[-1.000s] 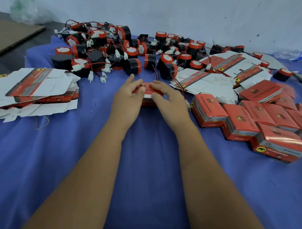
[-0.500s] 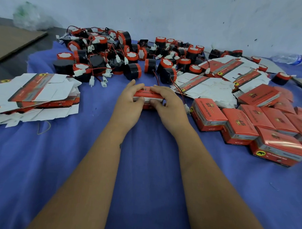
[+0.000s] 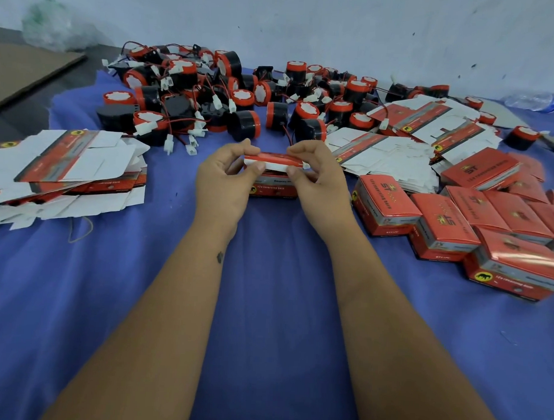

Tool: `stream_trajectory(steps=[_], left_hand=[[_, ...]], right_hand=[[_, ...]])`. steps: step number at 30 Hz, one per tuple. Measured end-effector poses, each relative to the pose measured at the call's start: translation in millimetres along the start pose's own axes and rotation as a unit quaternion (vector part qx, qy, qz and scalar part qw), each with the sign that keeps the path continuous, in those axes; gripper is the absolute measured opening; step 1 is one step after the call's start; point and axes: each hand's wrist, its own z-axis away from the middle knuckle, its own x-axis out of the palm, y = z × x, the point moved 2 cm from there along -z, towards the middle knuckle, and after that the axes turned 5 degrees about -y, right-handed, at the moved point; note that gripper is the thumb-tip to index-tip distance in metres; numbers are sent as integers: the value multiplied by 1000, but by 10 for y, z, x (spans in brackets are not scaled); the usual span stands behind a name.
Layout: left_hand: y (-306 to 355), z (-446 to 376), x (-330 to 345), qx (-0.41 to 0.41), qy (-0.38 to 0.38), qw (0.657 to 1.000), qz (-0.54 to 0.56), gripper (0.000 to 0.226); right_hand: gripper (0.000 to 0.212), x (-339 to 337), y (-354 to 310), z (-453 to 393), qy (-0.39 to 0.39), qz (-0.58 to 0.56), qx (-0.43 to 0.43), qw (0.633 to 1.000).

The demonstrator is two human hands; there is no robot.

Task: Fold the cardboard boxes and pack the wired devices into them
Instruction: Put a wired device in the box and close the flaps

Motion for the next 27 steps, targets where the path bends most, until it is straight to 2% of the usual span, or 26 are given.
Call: stream_trajectory(steps=[3, 8, 14, 21, 23, 25, 27], left_hand=[[19, 11, 2, 0, -19, 1000, -18, 29], [21, 15, 38, 30, -73, 985, -152, 32], [8, 8, 24, 36, -19, 968, -249, 41], [41, 32, 32, 50, -11, 942, -331, 31], [61, 58, 63, 79, -18, 921, -381, 28], [75, 87, 117, 124, -47, 881, -454, 30], [102, 105, 150, 140, -58, 858, -490, 33]], right_hand=[[23, -20, -15, -1, 5, -22, -3, 1000], [17, -23, 20, -19, 29, -31, 17, 999], [8, -32, 44, -33, 32, -78, 37, 996], [35, -25, 68, -51, 36, -80, 69, 994], [38, -25, 88, -62, 33, -52, 70, 996], [37, -20, 89, -61, 30, -20, 65, 997], [27, -11, 67, -38, 29, 11, 56, 998]])
